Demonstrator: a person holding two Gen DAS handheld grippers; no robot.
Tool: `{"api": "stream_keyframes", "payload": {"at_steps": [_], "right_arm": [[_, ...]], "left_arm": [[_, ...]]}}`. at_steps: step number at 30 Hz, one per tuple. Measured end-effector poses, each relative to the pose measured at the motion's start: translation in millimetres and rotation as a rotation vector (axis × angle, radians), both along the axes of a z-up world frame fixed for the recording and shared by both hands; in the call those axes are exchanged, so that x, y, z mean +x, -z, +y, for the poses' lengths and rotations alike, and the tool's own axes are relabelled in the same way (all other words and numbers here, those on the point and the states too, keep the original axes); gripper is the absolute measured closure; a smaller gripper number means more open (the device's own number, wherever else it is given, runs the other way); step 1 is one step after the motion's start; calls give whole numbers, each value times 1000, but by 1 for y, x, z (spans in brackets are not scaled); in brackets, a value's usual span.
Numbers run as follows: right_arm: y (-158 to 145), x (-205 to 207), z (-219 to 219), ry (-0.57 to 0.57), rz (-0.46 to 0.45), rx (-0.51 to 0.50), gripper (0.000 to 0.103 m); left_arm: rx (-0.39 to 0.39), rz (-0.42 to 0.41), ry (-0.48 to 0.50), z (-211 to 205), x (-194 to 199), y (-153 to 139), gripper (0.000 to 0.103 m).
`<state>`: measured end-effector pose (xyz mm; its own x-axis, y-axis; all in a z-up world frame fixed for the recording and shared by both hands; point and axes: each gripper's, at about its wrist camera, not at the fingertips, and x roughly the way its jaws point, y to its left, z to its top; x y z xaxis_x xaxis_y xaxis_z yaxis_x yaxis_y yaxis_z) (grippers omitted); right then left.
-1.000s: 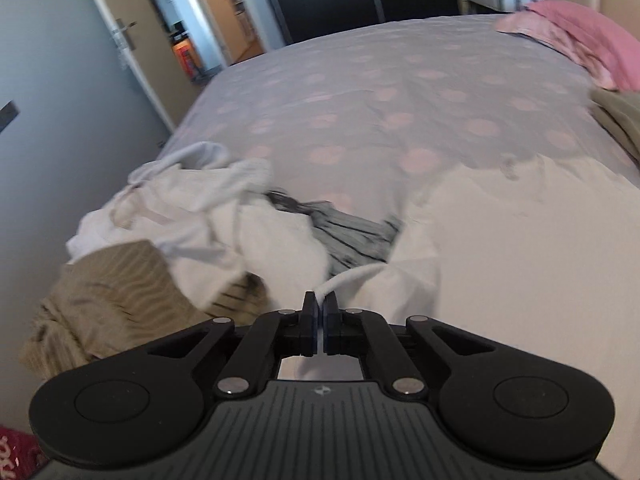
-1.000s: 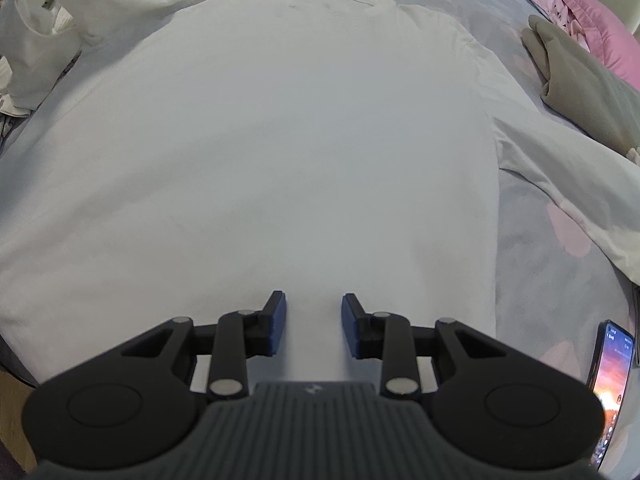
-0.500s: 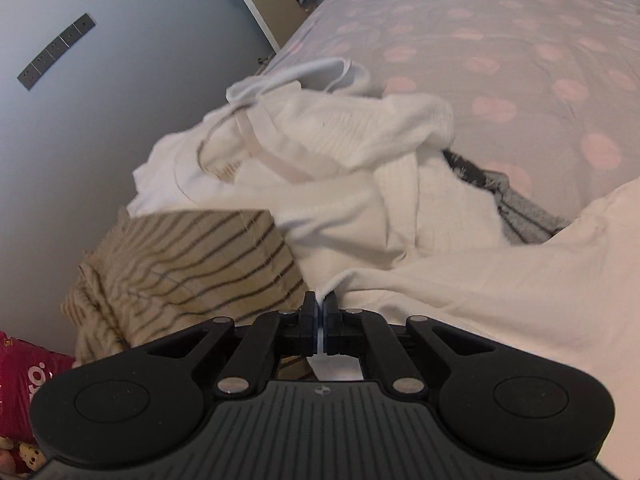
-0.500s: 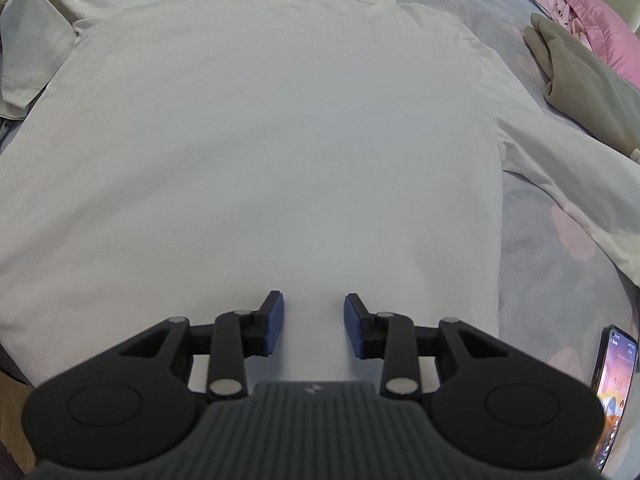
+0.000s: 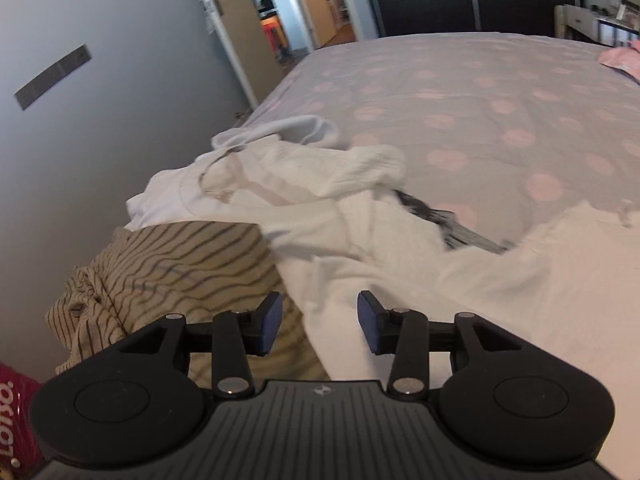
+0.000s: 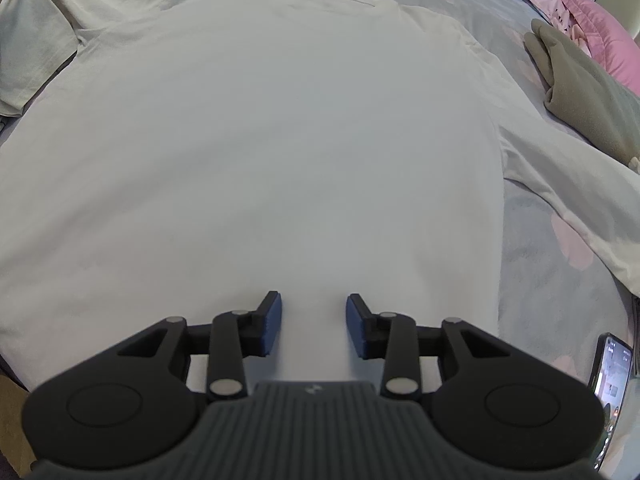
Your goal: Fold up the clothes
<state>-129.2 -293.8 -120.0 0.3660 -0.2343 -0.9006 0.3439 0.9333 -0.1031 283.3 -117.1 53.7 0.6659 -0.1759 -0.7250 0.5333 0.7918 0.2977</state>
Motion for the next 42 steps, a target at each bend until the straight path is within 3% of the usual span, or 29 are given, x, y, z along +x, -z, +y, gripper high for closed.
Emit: {"api": "stream_keyframes", "payload": {"at_steps": [6, 12, 23, 31, 33, 35, 37, 42], "right_arm": [[-1, 0, 3, -8, 4, -11, 63], [0, 0, 4, -10, 0, -16, 62], [-7, 2, 3, -4, -10, -49, 62], [-1, 12, -2, 10, 30, -9, 56], [0, 13, 1, 0, 35, -19, 55], [1, 13, 2, -7, 38, -28, 55], [1, 14, 3, -9, 39, -31, 55], [0, 13, 3, -5, 35, -25, 55]], "left_arm": [[-18, 105, 110, -6, -57, 21, 64], [76, 124, 197, -20, -97, 68, 64], [280, -26, 197, -39, -98, 136, 64], [339, -54, 193, -44, -87, 156, 64], [335, -66, 182, -44, -87, 155, 77], [330, -79, 165, -43, -85, 151, 98], [293, -64, 140, -38, -80, 144, 103], [196, -62, 83, -26, -75, 121, 103]]}}
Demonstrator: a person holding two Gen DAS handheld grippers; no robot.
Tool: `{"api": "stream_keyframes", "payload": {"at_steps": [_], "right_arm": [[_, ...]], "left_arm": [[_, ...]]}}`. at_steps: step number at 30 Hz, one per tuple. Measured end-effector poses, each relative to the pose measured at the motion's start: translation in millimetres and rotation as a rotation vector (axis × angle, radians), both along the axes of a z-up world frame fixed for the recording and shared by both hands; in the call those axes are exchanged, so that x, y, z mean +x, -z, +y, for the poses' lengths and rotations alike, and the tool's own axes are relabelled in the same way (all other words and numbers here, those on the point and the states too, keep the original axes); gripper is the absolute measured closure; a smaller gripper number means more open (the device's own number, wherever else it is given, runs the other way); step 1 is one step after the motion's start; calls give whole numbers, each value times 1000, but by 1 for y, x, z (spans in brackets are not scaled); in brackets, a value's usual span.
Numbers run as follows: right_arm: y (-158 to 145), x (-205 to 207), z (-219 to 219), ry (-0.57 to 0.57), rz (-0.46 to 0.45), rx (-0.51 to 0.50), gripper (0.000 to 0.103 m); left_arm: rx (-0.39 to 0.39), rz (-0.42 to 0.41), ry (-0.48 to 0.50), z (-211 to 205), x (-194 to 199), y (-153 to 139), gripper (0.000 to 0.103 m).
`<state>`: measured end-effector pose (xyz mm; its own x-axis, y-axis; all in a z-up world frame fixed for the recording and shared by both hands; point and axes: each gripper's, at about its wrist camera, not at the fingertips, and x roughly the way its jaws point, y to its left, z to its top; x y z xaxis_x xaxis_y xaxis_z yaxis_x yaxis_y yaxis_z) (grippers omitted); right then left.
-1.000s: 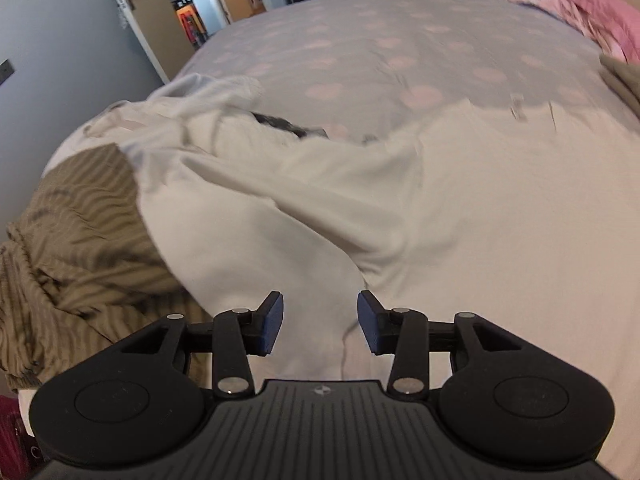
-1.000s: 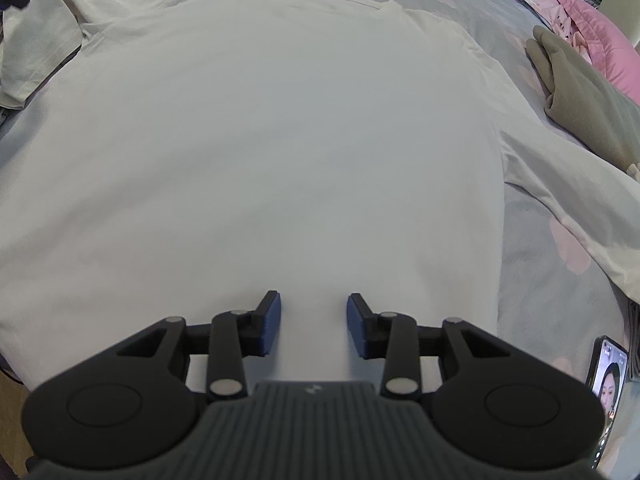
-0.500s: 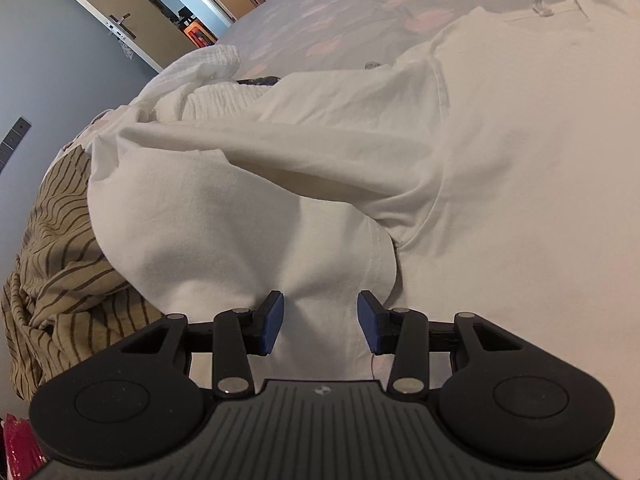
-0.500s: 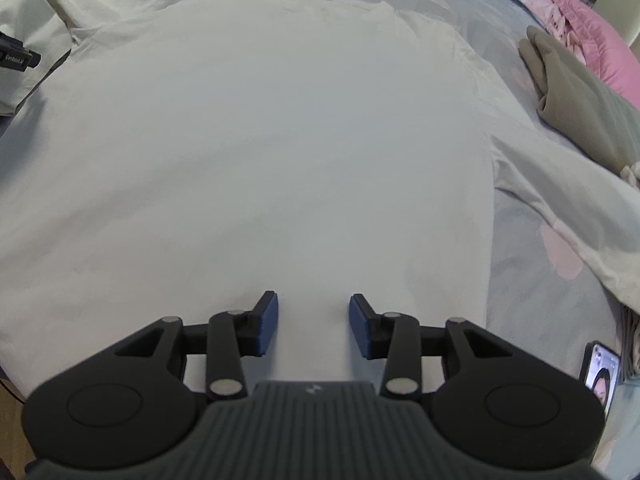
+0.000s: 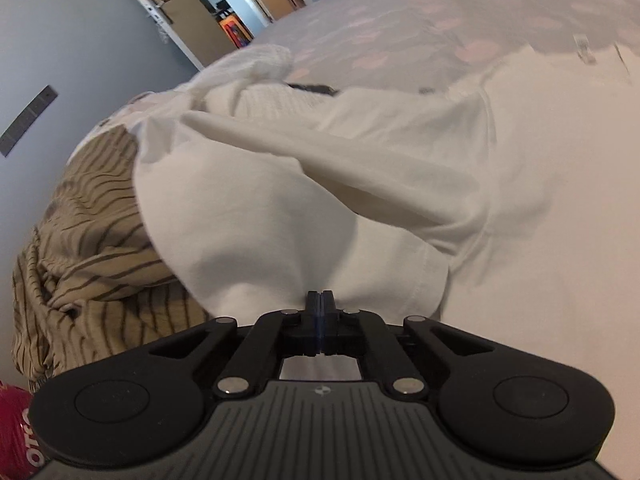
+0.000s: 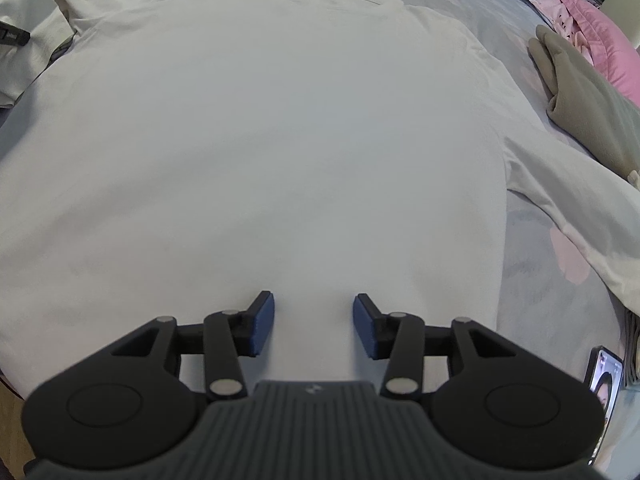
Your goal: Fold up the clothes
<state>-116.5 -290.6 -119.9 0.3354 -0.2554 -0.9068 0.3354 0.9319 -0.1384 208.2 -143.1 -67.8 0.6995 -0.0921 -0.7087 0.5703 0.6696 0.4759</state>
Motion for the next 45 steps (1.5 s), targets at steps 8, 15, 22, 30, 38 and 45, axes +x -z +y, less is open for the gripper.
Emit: {"api": "stream_keyframes", "payload": {"at_steps": [8, 15, 22, 30, 38, 45], "right_arm": [[0, 1, 1, 6, -3, 4, 55], [-1, 2, 0, 16, 2, 11, 54], [-2, 2, 0, 21, 6, 11, 54], [-2, 1, 2, 25, 3, 13, 54], [-1, -1, 2, 25, -5, 14, 54], [-2, -1, 2, 23, -9, 13, 53]], "left_arm": [[-153, -11, -18, 21, -15, -57, 103], [-314, 8, -71, 58, -5, -124, 103], [-426, -40, -212, 107, 36, -191, 103], [-356, 34, -159, 105, 35, -178, 103], [-359, 223, -100, 70, 22, -125, 90], [-378, 342, -116, 30, 26, -91, 84]]}}
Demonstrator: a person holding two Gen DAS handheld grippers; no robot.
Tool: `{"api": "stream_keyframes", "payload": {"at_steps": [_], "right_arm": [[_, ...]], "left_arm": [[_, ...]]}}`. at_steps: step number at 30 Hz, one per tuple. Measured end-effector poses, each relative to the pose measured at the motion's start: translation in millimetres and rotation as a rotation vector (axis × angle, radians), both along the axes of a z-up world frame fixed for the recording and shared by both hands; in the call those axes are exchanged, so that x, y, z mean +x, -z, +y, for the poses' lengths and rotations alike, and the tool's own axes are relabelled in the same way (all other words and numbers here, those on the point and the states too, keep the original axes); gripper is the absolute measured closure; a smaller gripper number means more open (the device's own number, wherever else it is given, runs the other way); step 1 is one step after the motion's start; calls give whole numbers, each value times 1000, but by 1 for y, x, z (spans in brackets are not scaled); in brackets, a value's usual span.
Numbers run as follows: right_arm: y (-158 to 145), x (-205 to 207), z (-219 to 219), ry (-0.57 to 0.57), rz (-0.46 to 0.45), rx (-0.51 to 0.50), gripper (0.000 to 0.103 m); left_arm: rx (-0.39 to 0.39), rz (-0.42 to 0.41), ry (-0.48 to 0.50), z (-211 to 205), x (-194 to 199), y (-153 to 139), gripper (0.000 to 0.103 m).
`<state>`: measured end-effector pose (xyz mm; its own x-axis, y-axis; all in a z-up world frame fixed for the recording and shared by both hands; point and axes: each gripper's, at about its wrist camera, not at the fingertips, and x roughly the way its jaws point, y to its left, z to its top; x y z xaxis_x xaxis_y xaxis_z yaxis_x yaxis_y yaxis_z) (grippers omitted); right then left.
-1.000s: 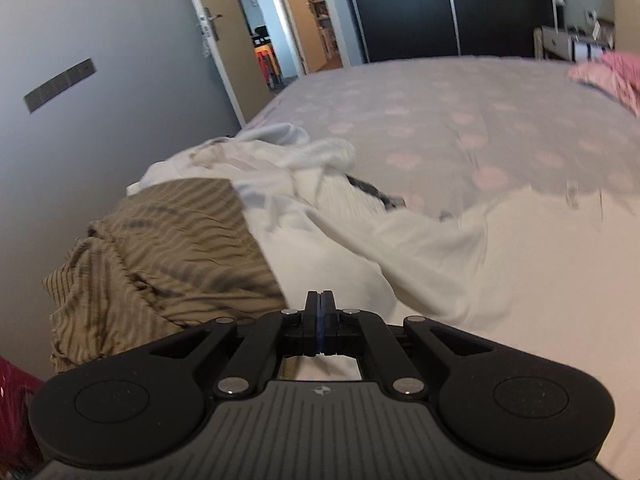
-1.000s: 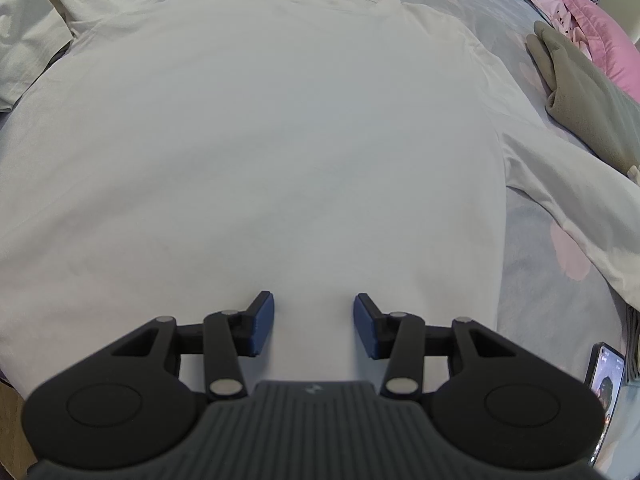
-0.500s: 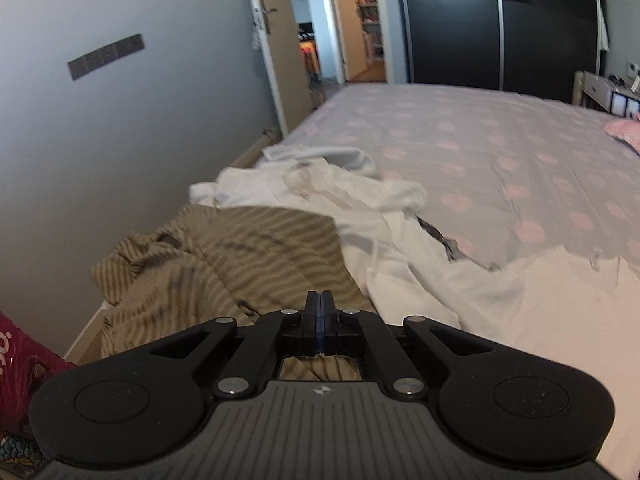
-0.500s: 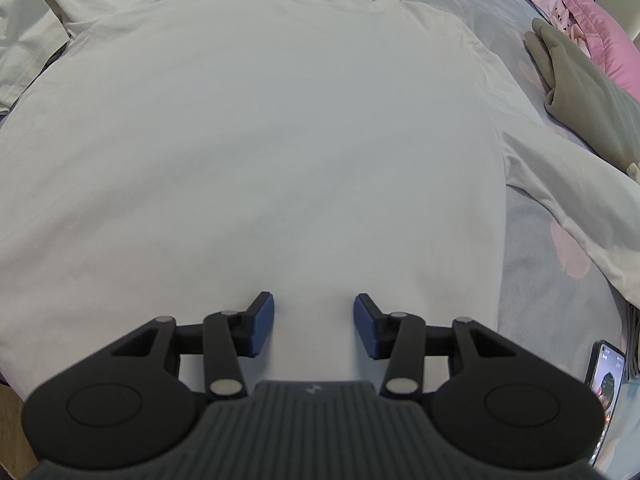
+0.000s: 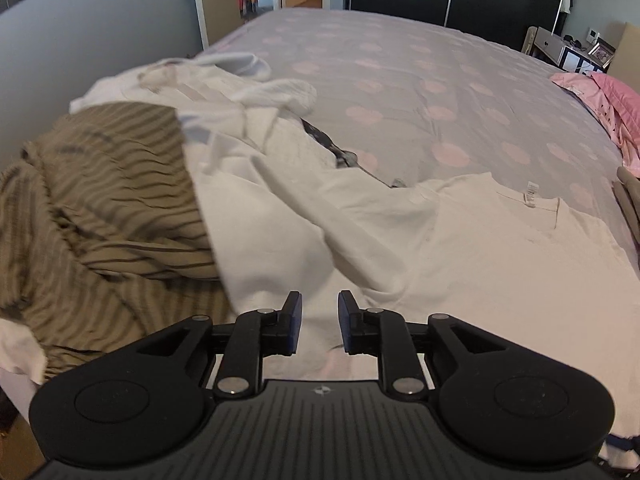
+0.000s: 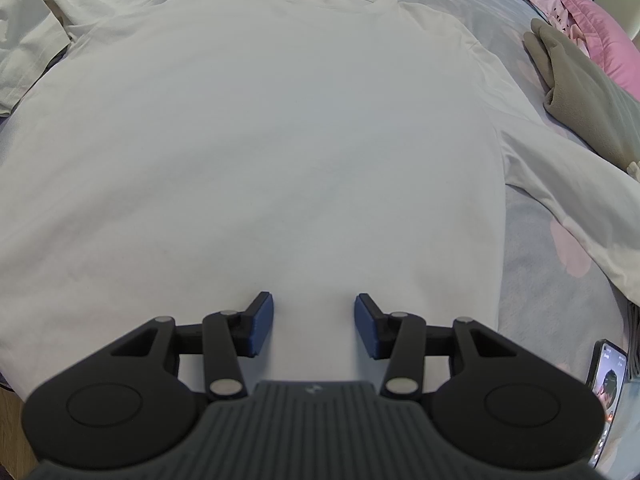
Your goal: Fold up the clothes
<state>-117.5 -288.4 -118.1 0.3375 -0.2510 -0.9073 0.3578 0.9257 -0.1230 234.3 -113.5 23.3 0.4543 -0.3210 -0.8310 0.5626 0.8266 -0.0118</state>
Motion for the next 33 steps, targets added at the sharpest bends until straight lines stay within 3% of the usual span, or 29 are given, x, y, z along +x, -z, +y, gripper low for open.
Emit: {"api": "stream_keyframes", "payload": {"at_steps": [10, 17, 22, 24, 29, 33], "right_arm": [[-3, -4, -2, -5, -8, 2, 52], [-10, 3, -3, -12, -11, -21, 51], [-9, 10, 0, -34, -7, 0, 51], [-9, 12, 1, -42, -6, 4, 51], [-8, 15, 1, -47, -3, 14, 51], [-8, 18, 2, -50, 0, 14, 51]], "left_arm": [[82, 86, -118, -45, 31, 39, 67], [149, 119, -248, -60, 56, 56, 67], [129, 151, -351, -59, 76, 68, 67], [112, 174, -403, -53, 87, 74, 69], [116, 188, -483, -35, 101, 82, 103], [68, 198, -467, -22, 96, 77, 103]]}}
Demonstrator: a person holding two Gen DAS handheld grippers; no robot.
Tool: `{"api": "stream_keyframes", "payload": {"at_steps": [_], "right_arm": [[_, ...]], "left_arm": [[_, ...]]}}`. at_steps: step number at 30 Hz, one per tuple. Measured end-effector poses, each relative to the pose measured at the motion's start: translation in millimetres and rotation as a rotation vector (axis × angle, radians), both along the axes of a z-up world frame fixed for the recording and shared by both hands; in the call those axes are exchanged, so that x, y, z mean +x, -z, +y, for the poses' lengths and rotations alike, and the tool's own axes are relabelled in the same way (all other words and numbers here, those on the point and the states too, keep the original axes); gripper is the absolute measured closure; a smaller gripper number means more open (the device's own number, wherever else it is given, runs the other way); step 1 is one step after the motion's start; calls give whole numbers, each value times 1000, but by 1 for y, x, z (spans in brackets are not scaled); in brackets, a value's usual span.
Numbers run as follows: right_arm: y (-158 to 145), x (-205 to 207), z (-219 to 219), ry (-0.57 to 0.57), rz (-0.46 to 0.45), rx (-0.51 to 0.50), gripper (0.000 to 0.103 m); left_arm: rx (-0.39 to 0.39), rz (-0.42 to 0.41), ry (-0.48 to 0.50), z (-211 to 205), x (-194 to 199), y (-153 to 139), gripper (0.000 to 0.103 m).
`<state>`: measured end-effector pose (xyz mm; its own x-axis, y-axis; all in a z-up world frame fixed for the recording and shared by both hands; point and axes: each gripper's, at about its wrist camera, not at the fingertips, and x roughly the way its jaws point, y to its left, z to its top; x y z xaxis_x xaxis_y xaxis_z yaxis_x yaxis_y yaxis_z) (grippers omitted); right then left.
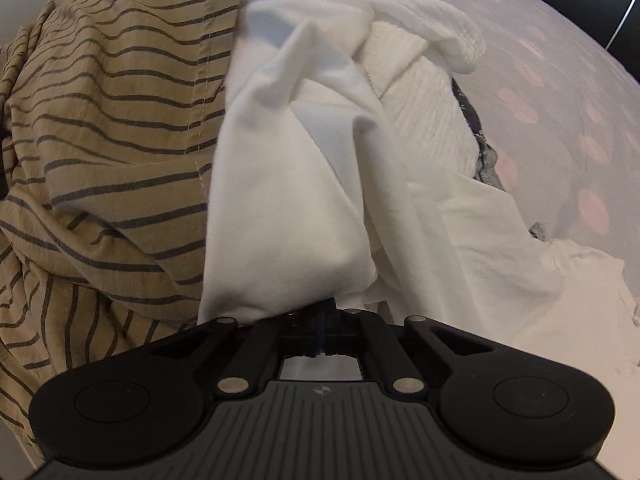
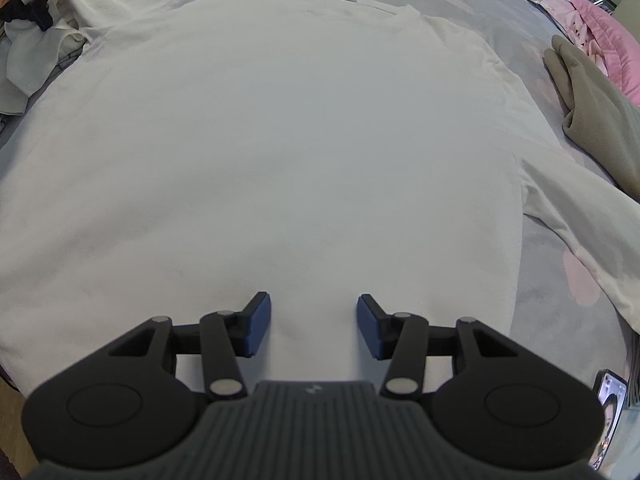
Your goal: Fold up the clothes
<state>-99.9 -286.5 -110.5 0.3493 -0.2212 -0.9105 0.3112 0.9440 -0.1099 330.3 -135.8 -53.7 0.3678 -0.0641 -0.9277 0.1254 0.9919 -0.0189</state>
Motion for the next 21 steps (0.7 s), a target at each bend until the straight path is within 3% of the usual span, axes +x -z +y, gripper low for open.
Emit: {"api": "stream_keyframes", "payload": {"at_steps": [5, 11, 12, 14, 15, 21], "right_arm": [[-1, 1, 0, -1, 0, -3, 51], [-1, -2, 0, -1, -2, -2, 51], [-1, -2, 0, -1, -2, 0, 51], [-2, -3, 1, -2, -5, 4, 51], [-2, -3, 1, -1, -6, 6, 51], [-3, -4, -2, 18, -8, 15, 51]], "left_arm": [[-7, -32, 73, 7, -19, -19, 103], [18, 18, 200, 4, -39, -28, 102], [23, 18, 215, -2, -42, -27, 99], [34, 19, 244, -13, -47, -24, 78], [41, 21, 251, -18, -48, -21, 75], [111, 74, 231, -45, -41, 9, 72]]}}
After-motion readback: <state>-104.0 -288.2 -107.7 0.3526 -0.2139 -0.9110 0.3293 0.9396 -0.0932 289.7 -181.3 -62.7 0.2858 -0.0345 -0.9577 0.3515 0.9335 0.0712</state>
